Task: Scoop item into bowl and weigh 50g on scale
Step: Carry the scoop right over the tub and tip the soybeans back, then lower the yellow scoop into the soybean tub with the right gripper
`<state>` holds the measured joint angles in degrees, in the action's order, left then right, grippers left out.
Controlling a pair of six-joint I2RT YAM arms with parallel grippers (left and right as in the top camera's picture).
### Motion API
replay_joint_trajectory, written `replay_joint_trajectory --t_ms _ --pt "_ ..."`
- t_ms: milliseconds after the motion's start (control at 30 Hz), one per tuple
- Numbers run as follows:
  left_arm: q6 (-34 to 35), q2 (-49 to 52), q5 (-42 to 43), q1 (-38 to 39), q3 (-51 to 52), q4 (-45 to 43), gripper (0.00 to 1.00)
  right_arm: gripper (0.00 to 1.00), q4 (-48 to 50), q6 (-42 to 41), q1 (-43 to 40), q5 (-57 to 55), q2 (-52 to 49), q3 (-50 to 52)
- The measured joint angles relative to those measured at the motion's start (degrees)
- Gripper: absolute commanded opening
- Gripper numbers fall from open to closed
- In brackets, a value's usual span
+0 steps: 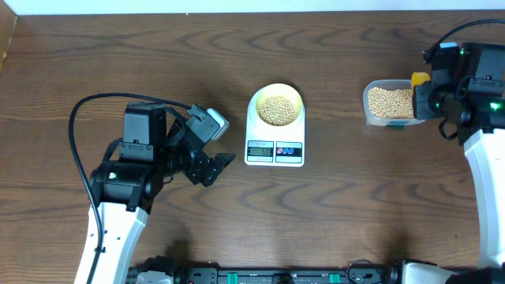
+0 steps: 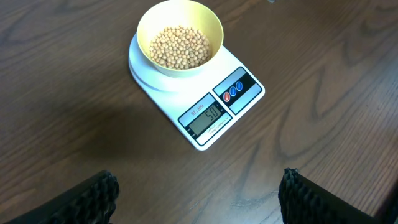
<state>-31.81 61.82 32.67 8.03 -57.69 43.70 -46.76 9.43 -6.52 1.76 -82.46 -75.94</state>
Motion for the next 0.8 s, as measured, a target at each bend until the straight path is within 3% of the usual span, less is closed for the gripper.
replay_joint_trajectory --t_ms 500,800 --pt "-0.02 0.00 0.00 0.00 0.00 0.02 0.84 0.02 4.22 -33.68 0.00 0.17 -10.69 0.00" --pt "-0.02 0.00 0.00 0.00 0.00 0.00 0.85 0.01 4.42 -46.66 0.00 0.15 -11.04 0.00"
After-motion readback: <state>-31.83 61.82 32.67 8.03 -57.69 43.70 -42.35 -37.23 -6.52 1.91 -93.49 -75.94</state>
